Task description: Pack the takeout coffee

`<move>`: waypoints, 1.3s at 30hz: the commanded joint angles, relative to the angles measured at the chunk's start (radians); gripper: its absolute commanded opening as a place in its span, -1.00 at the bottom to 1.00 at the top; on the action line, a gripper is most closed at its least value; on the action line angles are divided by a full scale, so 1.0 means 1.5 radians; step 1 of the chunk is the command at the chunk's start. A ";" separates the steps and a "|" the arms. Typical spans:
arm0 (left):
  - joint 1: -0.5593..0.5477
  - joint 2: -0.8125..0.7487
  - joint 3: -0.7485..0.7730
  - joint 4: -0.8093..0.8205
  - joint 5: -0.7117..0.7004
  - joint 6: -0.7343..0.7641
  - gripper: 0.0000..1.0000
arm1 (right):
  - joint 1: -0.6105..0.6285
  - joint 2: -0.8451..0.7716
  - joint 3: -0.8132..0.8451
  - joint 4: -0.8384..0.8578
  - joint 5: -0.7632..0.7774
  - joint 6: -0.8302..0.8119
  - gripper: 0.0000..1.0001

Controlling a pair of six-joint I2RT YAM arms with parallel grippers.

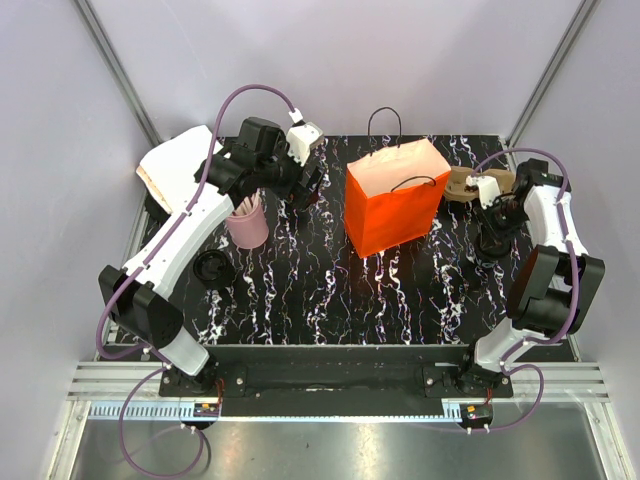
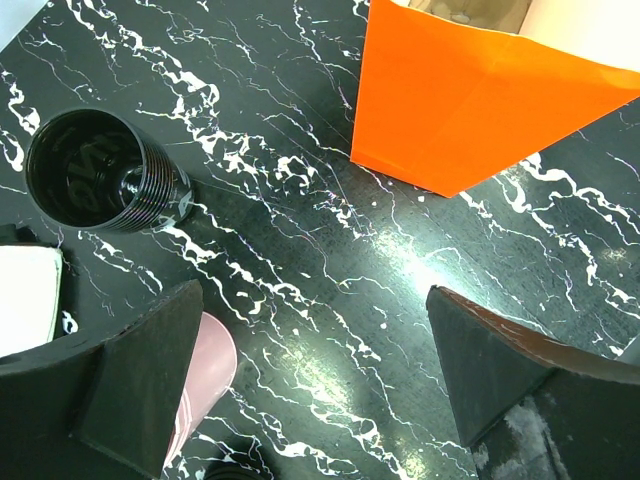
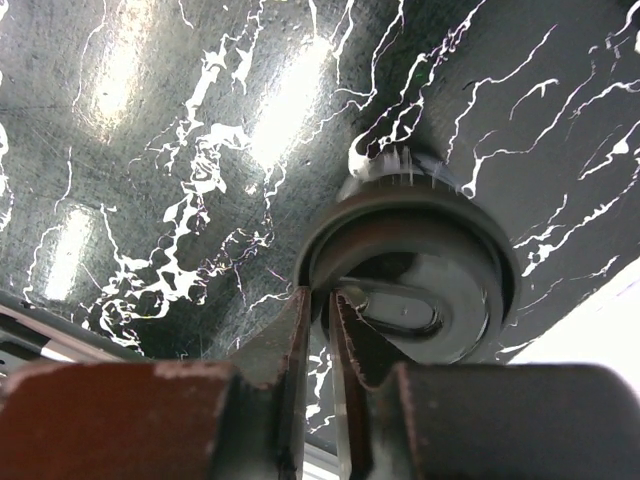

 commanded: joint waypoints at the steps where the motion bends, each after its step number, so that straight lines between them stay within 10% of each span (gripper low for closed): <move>1: -0.003 -0.001 0.029 0.016 0.020 -0.006 0.98 | -0.001 -0.019 -0.007 0.009 0.011 0.006 -0.77; 15: -0.003 -0.005 0.031 0.015 0.017 -0.007 0.98 | -0.001 -0.051 0.096 -0.046 -0.025 0.041 -1.00; 34: -0.003 -0.008 0.033 0.012 0.007 -0.002 0.98 | 0.173 0.149 0.903 -0.277 0.011 0.245 -1.00; 39: -0.003 -0.008 0.029 0.013 0.003 -0.003 0.98 | 0.246 0.137 0.896 -0.243 -0.001 0.255 -1.00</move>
